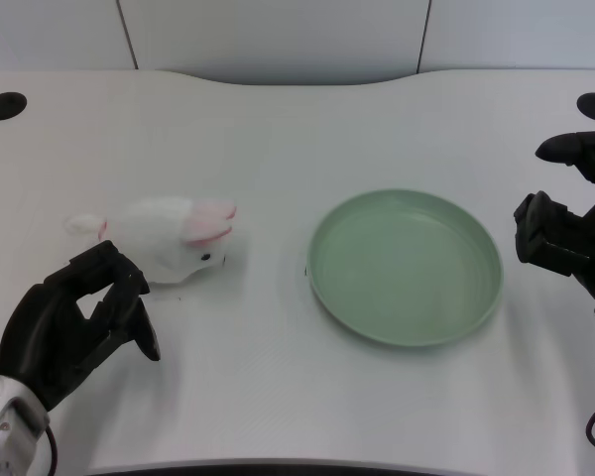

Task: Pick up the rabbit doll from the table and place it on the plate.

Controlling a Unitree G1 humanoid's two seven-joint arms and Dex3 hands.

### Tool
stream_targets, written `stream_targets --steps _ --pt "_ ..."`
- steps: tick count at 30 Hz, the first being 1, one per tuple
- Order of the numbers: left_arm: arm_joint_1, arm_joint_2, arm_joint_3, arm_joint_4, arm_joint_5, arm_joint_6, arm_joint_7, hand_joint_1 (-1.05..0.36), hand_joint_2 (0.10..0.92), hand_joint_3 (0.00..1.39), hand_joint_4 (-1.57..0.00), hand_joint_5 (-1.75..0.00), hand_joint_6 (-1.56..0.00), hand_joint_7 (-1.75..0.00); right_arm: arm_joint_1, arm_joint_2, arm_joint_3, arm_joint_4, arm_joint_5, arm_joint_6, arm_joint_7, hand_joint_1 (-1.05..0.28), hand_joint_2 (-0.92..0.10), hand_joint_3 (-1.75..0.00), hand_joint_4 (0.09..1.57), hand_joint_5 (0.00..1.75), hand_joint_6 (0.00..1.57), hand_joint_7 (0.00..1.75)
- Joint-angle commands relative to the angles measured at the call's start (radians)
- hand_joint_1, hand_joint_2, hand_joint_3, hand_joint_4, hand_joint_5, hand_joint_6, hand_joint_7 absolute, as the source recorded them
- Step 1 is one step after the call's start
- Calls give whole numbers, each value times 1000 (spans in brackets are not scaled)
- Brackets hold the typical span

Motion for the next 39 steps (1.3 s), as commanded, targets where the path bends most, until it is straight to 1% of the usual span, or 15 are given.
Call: stream_targets --steps 1,4,7,13,14,18,22,24,25,26,28,31,32,34,39 --pt "12 10 2 1 3 -10 -6 -511 921 488 -857 -1746 -577 -1636 5 -8 -4 -1 -1 -1 -7 -18 -205 -1691 1263 1746 991 1746" --pt "13 11 1 -4 3 -4 -3 -510 921 488 -850 -1746 -570 -1634 7 -7 -3 -12 -1 14 -18 -14 -211 -1686 1264 1746 988 1746" --pt "14 11 1 -7 4 -1 1 -509 921 489 -851 -1746 -569 -1637 5 -5 -6 -6 4 8 -13 -14 -211 -1685 1261 1746 985 1746" --pt "28 18 -14 -40 41 -53 5 -522 921 488 -853 -1746 -572 -1637 8 -3 -5 -18 6 25 -24 -12 -198 -1678 1266 1746 984 1746" --pt "35 29 -26 -57 76 -94 9 -522 921 496 -855 -1746 -576 -1635 8 -3 -6 -14 8 20 -18 -11 -196 -1675 1264 1746 982 1746" --pt "51 50 -50 -114 151 -174 23 -529 921 516 -720 -1746 -522 -1476 8 -4 -11 2 13 -1 1 -19 -190 -1672 1266 1746 984 1746" --pt "31 155 -105 -232 409 -262 112 -556 921 347 -418 -1641 -326 -1172 16 -4 -13 -17 13 16 -6 -13 -193 -1679 1270 1746 1000 1746" --pt "-6 230 -131 -258 565 -321 157 -648 921 251 -188 -1348 -296 -702 19 -3 -11 -19 9 13 -6 1 -201 -1686 1271 1746 996 1746" --pt "-30 267 -145 -277 630 -314 161 -663 921 236 -153 -1278 -314 -576 20 -4 -9 -21 6 12 -6 2 -201 -1687 1270 1746 994 1746" --pt "-46 289 -154 -288 666 -300 159 -707 921 229 -123 -988 -323 -346 21 -4 -7 -22 3 11 -7 4 -200 -1687 1270 1746 991 1746" --pt "-61 310 -167 -301 699 -280 160 -730 921 225 -151 -712 -363 -136 22 -5 -6 -24 0 11 -9 5 -199 -1688 1270 1746 987 1746" --pt "-177 388 -231 -284 819 -224 113 -817 921 173 -97 -380 -234 -26 24 -5 -2 -30 -8 21 -24 6 -202 -1678 1257 1746 969 1746" --pt "-216 403 -254 -265 850 -215 106 -847 921 149 -80 -296 -185 -10 24 -5 -2 -27 -5 16 -20 6 -203 -1676 1254 1746 964 1746" --pt "-268 416 -290 -227 896 -204 111 -888 921 133 -48 -232 -138 -3 23 -5 -3 -22 -2 8 -15 4 -206 -1676 1254 1746 962 1746" --pt "-411 424 -391 -115 992 -157 78 -957 921 107 -1 -125 -55 -3 25 -6 -5 -31 4 21 -18 1 -208 -1679 1261 1746 965 1746"
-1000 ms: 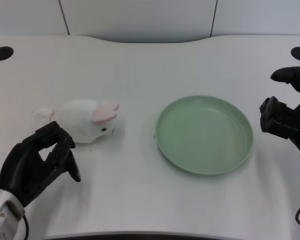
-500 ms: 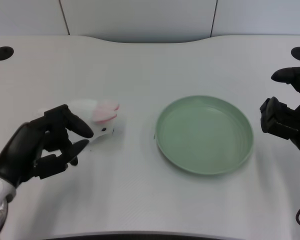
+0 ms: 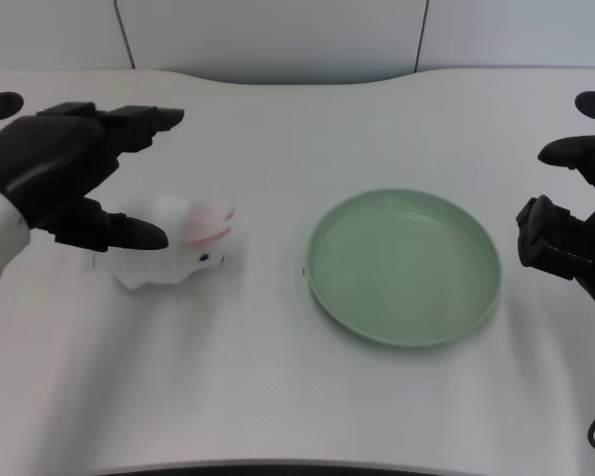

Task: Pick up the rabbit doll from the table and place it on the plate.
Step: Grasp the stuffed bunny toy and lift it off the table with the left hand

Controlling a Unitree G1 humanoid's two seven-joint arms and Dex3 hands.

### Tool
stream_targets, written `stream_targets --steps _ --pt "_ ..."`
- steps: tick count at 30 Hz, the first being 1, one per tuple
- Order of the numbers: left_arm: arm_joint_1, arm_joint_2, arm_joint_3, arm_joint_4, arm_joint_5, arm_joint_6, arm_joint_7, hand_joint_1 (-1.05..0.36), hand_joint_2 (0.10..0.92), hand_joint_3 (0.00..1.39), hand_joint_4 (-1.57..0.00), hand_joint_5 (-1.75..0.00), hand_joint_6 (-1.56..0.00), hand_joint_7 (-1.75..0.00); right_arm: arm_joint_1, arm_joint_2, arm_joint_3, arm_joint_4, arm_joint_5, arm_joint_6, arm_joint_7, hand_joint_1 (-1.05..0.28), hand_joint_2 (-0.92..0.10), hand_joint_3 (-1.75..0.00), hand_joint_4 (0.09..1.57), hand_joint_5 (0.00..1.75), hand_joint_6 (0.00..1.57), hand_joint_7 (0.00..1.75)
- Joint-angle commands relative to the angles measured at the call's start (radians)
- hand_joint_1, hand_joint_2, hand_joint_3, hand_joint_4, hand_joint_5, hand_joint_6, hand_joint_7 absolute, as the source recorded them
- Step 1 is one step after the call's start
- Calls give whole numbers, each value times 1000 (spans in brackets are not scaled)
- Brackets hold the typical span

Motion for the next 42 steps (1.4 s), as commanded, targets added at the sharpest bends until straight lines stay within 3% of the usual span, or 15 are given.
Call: stream_targets --steps 1,5,10,14,19,23,26,31,36,40,42 --pt "-72 19 -55 76 39 23 -33 -960 921 99 0 -115 -49 -4 10 -6 -5 -10 6 6 -3 0 -210 -1680 1261 1746 964 1746" --pt "-135 -1 -103 171 39 21 -36 -983 911 61 1 -93 -48 -6 13 -9 0 -7 -7 -8 -5 -3 -210 -1676 1258 1746 966 1746" --pt "-256 -64 -197 412 43 39 -92 -1030 901 24 1 -6 -6 -3 23 -9 3 -41 -2 21 -12 -28 -194 -1666 1255 1746 961 1746" --pt "-323 -114 -251 587 47 41 -95 -1047 882 5 -20 -11 -25 -13 31 -10 4 -49 0 16 -8 -31 -196 -1666 1252 1746 956 1746" --pt "-377 -142 -306 736 67 4 -59 -1048 856 0 -43 -27 -46 -25 34 -8 5 -56 0 20 -19 -22 -208 -1668 1251 1746 953 1746" --pt "-414 -218 -327 933 65 1 8 -1047 810 1 -46 -35 -64 -37 58 -17 8 -91 1 34 -11 -26 -239 -1639 1237 1746 924 1746" --pt "-446 -250 -353 1019 83 1 56 -1041 808 2 -29 -31 -51 -33 63 -17 6 -97 6 40 -6 -55 -216 -1632 1243 1746 927 1746" --pt "-479 -279 -394 1097 109 6 122 -1000 814 3 -15 -38 -36 -30 79 -16 14 -137 -6 62 -24 -46 -212 -1641 1242 1746 926 1746" --pt "-495 -291 -486 1150 202 -3 262 -982 846 11 -7 -45 -14 -21 106 -13 8 -177 8 81 -24 -40 -231 -1644 1238 1746 924 1746" --pt "-494 -296 -533 1177 248 -13 368 -829 823 4 1 -1 0 0 134 -12 5 -217 11 97 -31 -5 -264 -1634 1218 1746 895 1746" --pt "-494 -297 -548 1187 260 -21 397 -786 806 1 -4 -2 1 1 141 -11 0 -232 20 108 -32 5 -271 -1636 1203 1746 875 1746"
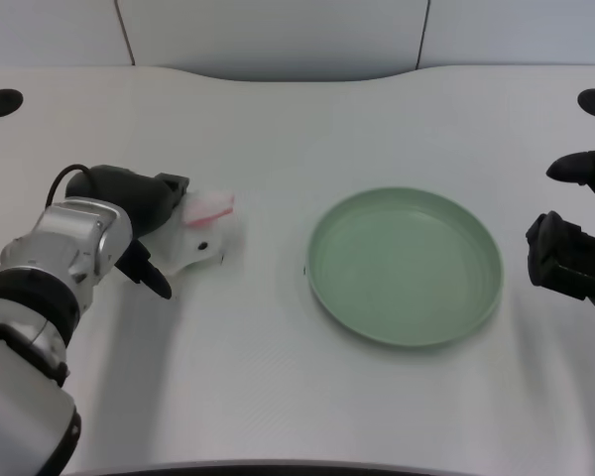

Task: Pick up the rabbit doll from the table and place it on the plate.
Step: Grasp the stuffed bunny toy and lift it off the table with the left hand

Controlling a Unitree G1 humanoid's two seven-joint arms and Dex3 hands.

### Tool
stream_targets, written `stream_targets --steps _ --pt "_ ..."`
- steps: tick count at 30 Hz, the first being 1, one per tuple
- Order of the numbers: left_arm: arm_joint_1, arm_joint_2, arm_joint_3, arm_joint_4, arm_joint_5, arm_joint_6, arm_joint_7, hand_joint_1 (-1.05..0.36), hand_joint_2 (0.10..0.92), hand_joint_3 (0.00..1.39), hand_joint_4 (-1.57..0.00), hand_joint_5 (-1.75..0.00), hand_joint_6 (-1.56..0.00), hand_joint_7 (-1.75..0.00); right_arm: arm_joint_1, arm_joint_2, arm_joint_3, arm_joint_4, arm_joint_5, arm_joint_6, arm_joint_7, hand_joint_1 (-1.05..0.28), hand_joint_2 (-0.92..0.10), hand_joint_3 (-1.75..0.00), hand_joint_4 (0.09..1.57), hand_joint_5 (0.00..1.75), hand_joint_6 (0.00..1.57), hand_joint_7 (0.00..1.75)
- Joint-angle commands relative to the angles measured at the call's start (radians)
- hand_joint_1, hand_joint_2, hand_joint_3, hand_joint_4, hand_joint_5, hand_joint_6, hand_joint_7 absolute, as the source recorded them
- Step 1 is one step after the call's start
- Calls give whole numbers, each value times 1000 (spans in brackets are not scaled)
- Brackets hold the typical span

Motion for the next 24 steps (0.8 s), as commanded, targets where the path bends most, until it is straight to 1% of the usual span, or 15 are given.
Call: stream_targets --steps 1,2,4,5,6,8,21,23,24 --pt "1 3 -31 25 29 -11 51 -771 793 0 -13 -7 1 1 24 -7 -16 -34 21 21 -8 14 -277 -1639 1200 1746 869 1746" --pt "2 4 -37 27 34 -18 67 -763 786 0 -18 -10 1 1 26 -7 -18 -41 23 29 -11 20 -280 -1640 1198 1746 866 1746" --pt "2 5 -48 30 45 -23 88 -695 761 1 -56 -36 -18 -10 30 -9 -17 -51 23 34 -12 30 -290 -1631 1196 1746 864 1746" --pt "3 6 -57 32 52 -24 105 -691 759 1 -70 -48 -25 -14 31 -9 -16 -53 25 32 -9 28 -291 -1628 1197 1746 864 1746" --pt "3 6 -62 34 58 -24 116 -713 774 7 -97 -71 -40 -23 32 -9 -16 -53 26 30 -6 27 -300 -1631 1203 1746 869 1746" --pt "3 5 -69 37 61 -25 128 -727 782 9 -109 -89 -47 -27 33 -9 -16 -53 27 28 -4 27 -305 -1631 1208 1746 875 1746" --pt "1 4 -70 42 62 -26 133 -732 789 2 -76 -166 -47 -33 33 -9 -16 -54 27 28 -4 27 -308 -1629 1217 1746 888 1746" --pt "1 4 -70 42 62 -27 134 -732 790 1 -21 -281 -45 -37 33 -9 -16 -54 27 28 -4 27 -308 -1628 1217 1746 889 1746" --pt "1 4 -70 42 62 -27 134 -732 790 0 -10 -305 -44 -38 33 -9 -16 -54 27 28 -4 27 -308 -1628 1217 1746 889 1746"
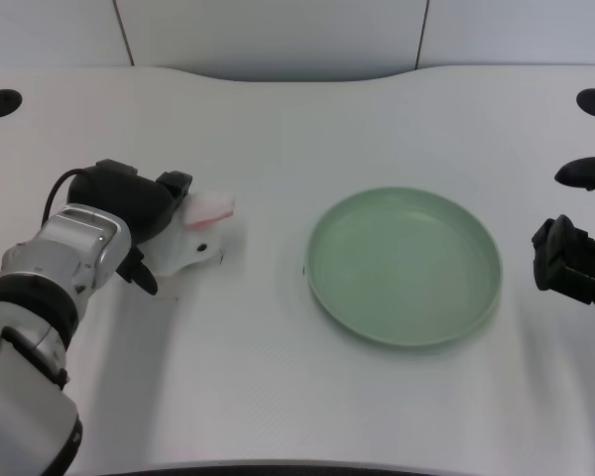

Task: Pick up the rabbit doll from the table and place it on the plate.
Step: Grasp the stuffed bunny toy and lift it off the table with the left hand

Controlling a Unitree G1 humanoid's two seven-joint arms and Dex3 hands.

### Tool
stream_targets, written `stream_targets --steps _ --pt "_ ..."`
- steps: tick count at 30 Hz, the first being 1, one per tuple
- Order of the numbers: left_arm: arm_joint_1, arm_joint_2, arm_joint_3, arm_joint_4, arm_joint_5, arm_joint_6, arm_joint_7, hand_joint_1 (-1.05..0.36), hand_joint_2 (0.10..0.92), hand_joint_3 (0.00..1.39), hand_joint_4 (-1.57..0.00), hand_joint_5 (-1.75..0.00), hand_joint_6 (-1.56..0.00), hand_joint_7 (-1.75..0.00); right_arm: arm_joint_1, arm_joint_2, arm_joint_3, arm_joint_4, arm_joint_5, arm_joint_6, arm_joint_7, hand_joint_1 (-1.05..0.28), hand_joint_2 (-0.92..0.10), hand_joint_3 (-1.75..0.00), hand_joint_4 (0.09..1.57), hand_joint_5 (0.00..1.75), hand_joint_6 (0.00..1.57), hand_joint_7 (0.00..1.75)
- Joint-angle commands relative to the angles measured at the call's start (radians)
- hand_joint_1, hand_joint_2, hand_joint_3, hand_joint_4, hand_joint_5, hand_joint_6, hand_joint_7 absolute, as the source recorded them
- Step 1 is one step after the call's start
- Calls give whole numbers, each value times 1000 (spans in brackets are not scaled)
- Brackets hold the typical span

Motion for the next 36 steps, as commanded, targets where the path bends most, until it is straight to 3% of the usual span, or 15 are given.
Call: stream_targets --steps 1,36 --pt "1 6 -6 8 4 0 8 -732 791 0 -4 -321 -44 -39 9 -10 -7 -14 9 3 1 27 -308 -1628 1217 1746 889 1746" --pt "1 6 -6 8 4 -1 8 -732 791 0 1 -332 -41 -44 9 -10 -7 -14 9 3 1 27 -308 -1628 1218 1746 891 1746"
